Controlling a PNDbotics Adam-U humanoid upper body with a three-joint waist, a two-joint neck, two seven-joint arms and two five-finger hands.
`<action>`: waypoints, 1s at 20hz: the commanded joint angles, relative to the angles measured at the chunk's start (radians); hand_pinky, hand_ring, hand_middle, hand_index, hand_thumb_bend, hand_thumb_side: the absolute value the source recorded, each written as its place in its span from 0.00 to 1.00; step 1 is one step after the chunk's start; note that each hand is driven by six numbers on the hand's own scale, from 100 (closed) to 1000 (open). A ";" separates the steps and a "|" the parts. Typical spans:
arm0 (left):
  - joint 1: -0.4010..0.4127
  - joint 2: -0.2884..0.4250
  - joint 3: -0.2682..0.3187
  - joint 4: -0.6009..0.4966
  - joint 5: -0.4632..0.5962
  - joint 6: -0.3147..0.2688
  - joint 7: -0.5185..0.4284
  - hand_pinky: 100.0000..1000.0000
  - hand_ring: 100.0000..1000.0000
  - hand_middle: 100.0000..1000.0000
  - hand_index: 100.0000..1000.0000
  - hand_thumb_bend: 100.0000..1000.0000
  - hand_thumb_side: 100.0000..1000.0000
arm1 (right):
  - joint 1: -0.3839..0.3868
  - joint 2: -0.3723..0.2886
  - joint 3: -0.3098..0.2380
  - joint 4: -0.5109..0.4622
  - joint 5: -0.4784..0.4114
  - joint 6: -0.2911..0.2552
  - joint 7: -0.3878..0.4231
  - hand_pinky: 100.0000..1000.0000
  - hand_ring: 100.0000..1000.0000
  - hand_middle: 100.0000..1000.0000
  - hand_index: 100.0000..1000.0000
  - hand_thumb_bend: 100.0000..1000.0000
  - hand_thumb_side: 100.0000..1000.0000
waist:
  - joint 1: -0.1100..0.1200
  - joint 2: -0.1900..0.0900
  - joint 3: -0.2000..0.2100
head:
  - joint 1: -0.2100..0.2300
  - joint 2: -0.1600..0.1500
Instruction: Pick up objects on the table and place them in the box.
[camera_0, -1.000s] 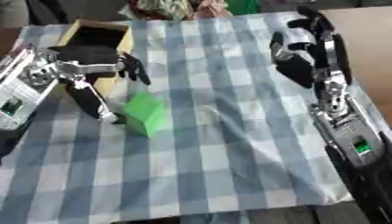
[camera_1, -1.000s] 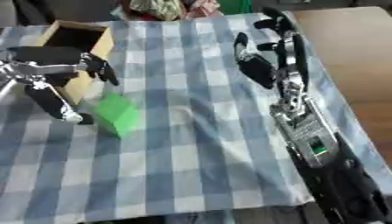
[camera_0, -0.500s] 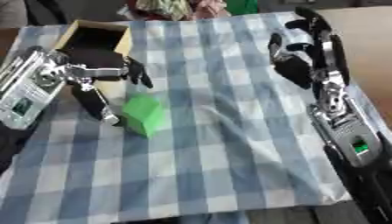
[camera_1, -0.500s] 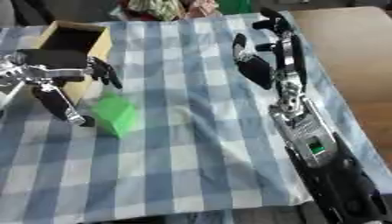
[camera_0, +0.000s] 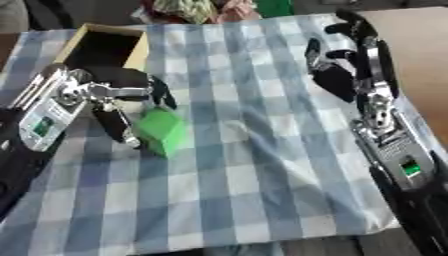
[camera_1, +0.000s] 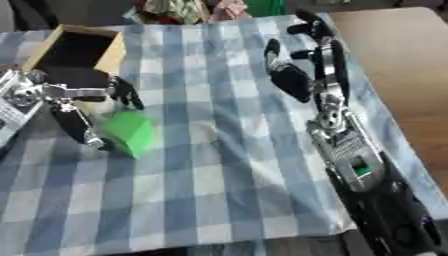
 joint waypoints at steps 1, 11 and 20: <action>-0.016 -0.003 0.016 0.015 -0.027 -0.012 0.015 0.75 0.76 0.75 0.84 0.48 0.03 | -0.015 -0.008 -0.002 -0.010 -0.003 -0.003 0.002 0.62 0.92 0.66 0.88 0.08 0.01 | 0.001 -0.017 -0.001 | 0.000 -0.001; -0.013 -0.012 0.026 0.045 -0.056 -0.036 0.051 0.71 0.63 0.47 0.70 0.35 0.04 | -0.015 -0.007 -0.002 -0.007 -0.003 -0.005 0.001 0.62 0.92 0.66 0.88 0.07 0.01 | 0.002 -0.016 -0.003 | -0.002 -0.001; -0.036 0.101 0.076 -0.103 0.031 0.005 0.063 0.71 0.62 0.46 0.68 0.35 0.05 | -0.010 -0.012 -0.002 -0.003 -0.002 -0.006 0.001 0.62 0.92 0.65 0.88 0.07 0.01 | 0.010 -0.023 0.005 | -0.005 -0.002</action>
